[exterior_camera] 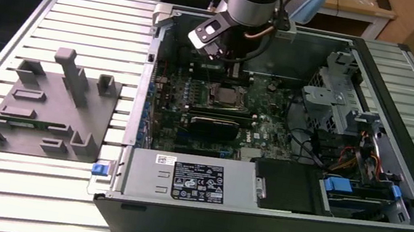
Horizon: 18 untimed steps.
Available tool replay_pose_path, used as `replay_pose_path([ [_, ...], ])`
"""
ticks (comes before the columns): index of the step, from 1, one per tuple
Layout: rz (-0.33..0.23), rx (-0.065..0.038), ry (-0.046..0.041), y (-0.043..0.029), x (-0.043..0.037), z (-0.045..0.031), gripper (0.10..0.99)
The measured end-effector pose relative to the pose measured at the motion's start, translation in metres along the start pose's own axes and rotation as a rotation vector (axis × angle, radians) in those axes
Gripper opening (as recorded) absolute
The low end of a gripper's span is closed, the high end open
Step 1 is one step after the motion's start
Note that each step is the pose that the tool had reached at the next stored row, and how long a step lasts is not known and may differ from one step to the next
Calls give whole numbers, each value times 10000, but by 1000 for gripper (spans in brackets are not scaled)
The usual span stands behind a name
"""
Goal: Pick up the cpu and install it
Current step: 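Close the cpu cover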
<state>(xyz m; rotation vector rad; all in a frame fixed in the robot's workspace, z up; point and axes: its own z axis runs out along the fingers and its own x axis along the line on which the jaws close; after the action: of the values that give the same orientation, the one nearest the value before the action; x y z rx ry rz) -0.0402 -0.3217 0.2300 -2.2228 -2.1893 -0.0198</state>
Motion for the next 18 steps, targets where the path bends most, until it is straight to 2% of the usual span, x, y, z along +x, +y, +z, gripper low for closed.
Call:
replay_pose_path([
  [8, -6, 1, -1, -56, -3, 96, 106],
  [18, -14, 0, 0, -84, -6, 213, 106],
])
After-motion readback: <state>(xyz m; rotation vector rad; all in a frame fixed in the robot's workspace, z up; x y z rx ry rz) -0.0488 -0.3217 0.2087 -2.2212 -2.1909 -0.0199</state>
